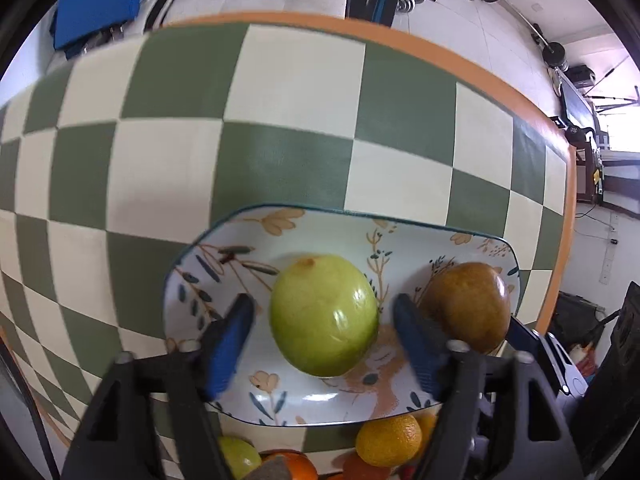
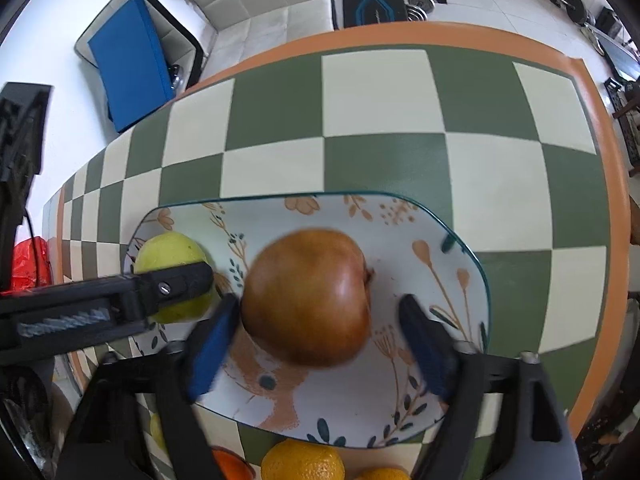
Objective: Organize fruits
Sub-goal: 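Carry both fruits onto the floral plate and open both tools, then withdraw both tools from the plate toward the remaining fruits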
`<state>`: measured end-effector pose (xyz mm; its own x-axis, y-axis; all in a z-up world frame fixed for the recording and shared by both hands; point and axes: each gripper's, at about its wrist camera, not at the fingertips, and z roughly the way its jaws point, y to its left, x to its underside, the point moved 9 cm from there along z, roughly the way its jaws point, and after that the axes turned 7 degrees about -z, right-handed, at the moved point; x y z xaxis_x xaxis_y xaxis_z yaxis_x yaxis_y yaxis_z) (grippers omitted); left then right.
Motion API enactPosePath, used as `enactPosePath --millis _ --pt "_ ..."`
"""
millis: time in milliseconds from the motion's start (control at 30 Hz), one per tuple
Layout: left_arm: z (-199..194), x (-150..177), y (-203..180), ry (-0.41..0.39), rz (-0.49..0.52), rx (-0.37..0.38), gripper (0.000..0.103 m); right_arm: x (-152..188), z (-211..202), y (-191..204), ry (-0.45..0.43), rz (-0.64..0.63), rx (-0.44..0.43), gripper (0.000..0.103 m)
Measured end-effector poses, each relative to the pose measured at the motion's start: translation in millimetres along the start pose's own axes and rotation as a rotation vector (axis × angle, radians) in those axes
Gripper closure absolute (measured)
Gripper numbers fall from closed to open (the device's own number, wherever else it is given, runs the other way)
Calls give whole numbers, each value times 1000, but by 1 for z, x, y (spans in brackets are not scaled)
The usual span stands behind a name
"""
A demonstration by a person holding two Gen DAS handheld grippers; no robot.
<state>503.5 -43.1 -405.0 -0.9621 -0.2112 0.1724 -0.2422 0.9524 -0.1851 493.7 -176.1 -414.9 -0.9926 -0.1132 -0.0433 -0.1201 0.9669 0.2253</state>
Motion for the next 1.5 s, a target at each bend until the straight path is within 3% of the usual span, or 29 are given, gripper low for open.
enactPosePath --millis 100,233,533,933,1500 --pt "-2 1 5 -22 14 -50 9 5 -3 -3 2 2 26 9" --pt "-19 9 20 -85 25 -103 9 14 -20 -6 -26 -9 73 9" --pt "-77 49 49 -311 18 -210 9 49 -62 -4 -105 -8 149 9" --pt "-150 127 36 -500 78 -188 9 104 -140 27 -249 -44 207 9" --pt "-211 211 22 -621 151 -145 9 174 -243 51 -403 -55 215 9"
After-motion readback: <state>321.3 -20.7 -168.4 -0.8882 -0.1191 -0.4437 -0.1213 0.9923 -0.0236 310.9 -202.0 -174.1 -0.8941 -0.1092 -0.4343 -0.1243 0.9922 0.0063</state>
